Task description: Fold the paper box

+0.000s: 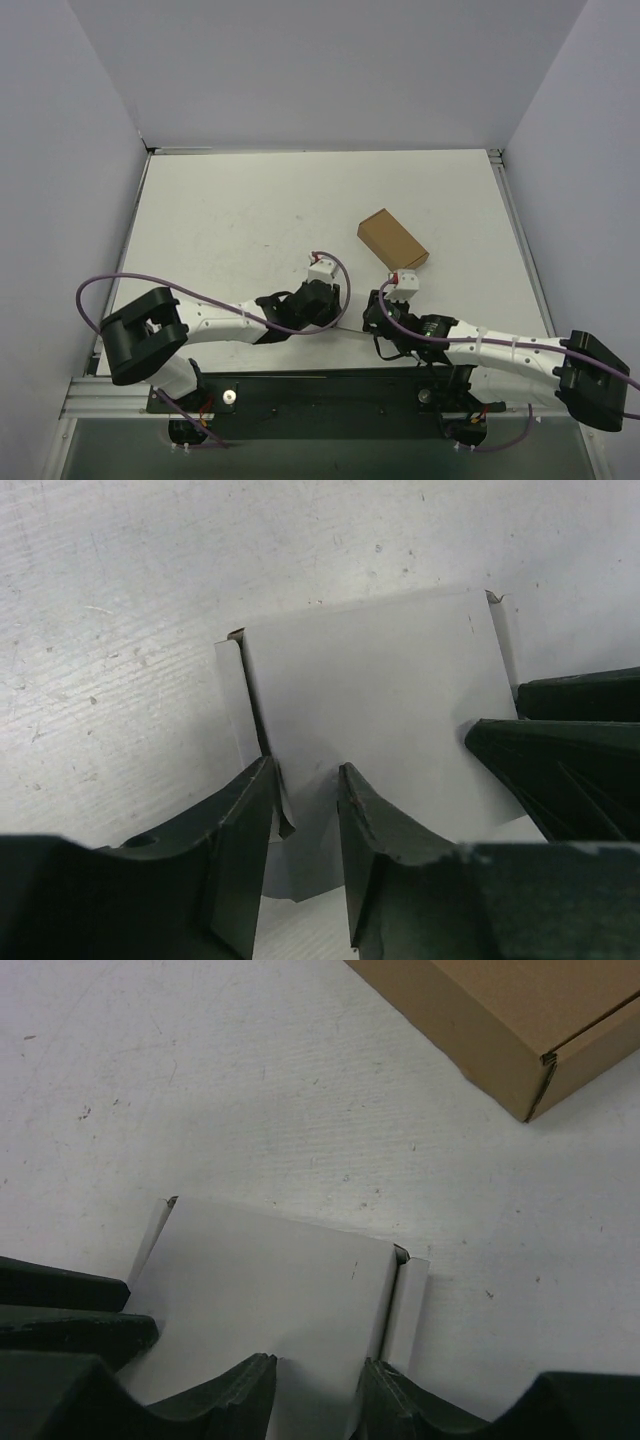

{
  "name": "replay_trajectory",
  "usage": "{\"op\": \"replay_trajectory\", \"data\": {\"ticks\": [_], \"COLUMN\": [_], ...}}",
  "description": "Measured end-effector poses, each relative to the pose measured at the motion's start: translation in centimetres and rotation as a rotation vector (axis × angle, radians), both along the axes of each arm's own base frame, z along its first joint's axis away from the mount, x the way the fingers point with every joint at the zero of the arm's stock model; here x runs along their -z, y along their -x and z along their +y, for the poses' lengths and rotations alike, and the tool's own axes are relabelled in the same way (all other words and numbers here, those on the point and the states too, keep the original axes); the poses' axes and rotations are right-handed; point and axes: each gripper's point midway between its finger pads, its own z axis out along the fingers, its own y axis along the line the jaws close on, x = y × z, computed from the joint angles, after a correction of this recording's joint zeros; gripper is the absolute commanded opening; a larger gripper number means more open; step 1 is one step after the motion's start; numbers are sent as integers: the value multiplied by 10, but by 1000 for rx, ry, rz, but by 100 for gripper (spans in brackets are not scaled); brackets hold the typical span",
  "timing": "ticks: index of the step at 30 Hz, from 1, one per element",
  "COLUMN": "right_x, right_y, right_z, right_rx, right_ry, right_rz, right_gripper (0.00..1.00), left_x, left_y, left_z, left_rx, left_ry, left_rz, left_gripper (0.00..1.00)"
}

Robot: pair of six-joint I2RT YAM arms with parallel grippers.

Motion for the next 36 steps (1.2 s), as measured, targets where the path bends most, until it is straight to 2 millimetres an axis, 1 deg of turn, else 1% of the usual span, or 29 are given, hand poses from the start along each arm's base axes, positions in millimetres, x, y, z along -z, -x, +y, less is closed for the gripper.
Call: {"op": "replay_trajectory", "data": {"ticks": [2, 3, 4, 7, 10, 14, 18, 20, 22, 25, 27, 31, 34, 35, 36], "right_x": [-7, -11, -14, -24, -28, -24, -10, -5, -1, 1, 3, 9, 8, 9, 9], "right_y": [2, 4, 4, 6, 6, 3, 5, 7, 8, 8, 7, 5, 2, 1, 1], "right_z": [0, 0, -1, -4, -9, -15, -18, -17, -16, -13, -10, -8, -6, -5, -5], "right_rx": [-24, -31, -37, -51, -46, -34, -44, -53, -61, -69, -77, -81, -78, -77, -77], "right_ry": [9, 6, 6, 0, 0, 0, -21, -39, -56, -71, -82, -94, -114, -118, -122], "right_rz": [6, 6, 4, -4, -5, 21, 71, 90, 105, 119, 124, 141, 136, 135, 136], "right_gripper": [49, 52, 54, 57, 59, 60, 63, 63, 63, 62, 60, 51, 46, 40, 38], "left_x": [-2, -2, -2, -4, -11, -22, -33, -31, -22, -3, 7, 12, 15, 16, 16], "left_y": [3, 6, 7, 9, 8, 7, 2, -1, -2, 0, 3, 4, 3, 3, 2], "left_z": [2, 4, 7, 14, 18, 19, 22, 28, 36, 49, 54, 47, 44, 44, 44], "left_rx": [29, 40, 50, 74, 87, 89, 73, 56, 39, 19, 18, 30, 32, 31, 29], "left_ry": [-33, -49, -65, -110, -130, -116, -73, -49, -40, -37, -31, 6, 27, 36, 43], "left_rz": [-10, -12, -16, -24, -40, -59, -69, -59, -35, 11, 38, 58, 59, 58, 59], "left_gripper": [53, 55, 58, 64, 67, 69, 69, 69, 69, 69, 69, 68, 68, 68, 68]}}
